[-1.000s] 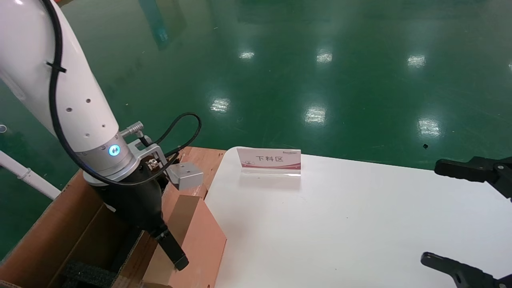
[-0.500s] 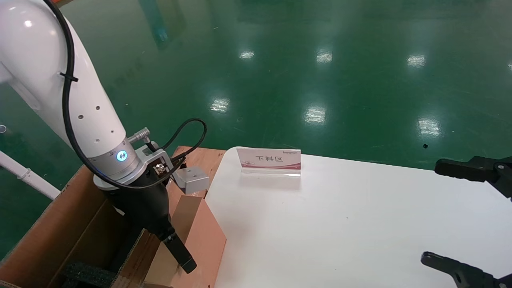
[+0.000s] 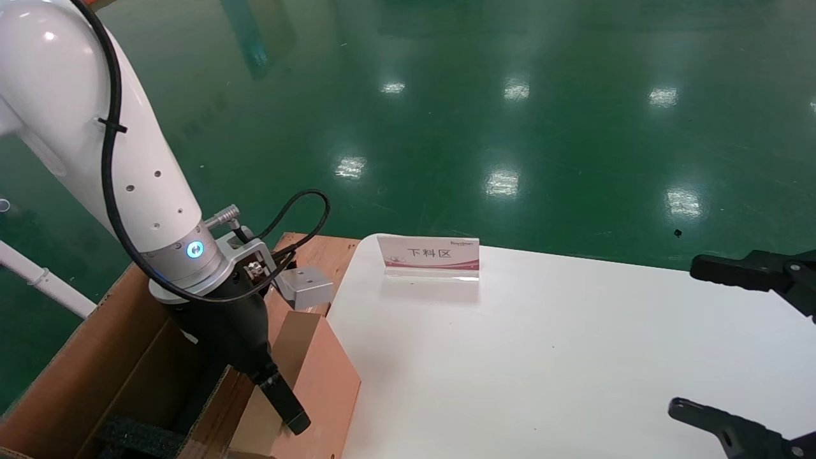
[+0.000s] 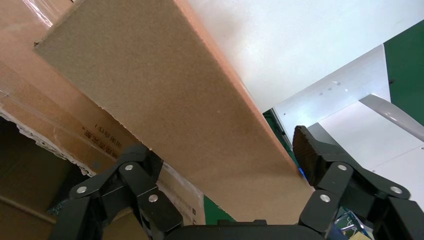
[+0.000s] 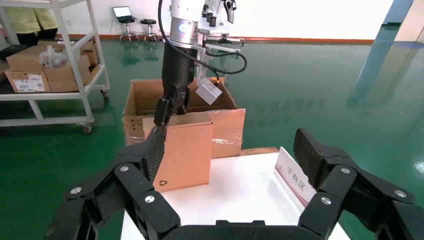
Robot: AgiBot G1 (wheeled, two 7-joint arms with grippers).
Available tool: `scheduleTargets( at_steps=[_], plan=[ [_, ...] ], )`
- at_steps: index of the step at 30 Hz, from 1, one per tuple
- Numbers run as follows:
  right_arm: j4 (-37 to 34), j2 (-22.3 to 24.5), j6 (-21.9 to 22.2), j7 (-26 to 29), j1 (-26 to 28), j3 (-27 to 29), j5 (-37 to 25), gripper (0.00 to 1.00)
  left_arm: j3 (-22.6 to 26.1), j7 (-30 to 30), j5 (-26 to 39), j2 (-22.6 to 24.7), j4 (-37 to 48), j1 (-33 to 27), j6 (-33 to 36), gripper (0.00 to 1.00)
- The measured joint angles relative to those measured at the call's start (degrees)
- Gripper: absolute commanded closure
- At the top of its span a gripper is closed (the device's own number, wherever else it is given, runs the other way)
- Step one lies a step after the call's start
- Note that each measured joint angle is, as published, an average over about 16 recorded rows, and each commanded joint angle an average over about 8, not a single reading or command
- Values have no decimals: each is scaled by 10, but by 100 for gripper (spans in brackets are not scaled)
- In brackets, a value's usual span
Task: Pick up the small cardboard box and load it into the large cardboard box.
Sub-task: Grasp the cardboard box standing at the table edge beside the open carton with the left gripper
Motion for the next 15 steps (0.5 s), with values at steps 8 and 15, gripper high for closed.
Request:
scheduleTargets(
  at_steps=[8,15],
  plan=[
    [0,0,0,0,0,0,0,100,0,-1,1,0,-1,0,0,100],
    [0,0,0,0,0,0,0,100,0,-1,2,1,-1,0,-1,100]
  ],
)
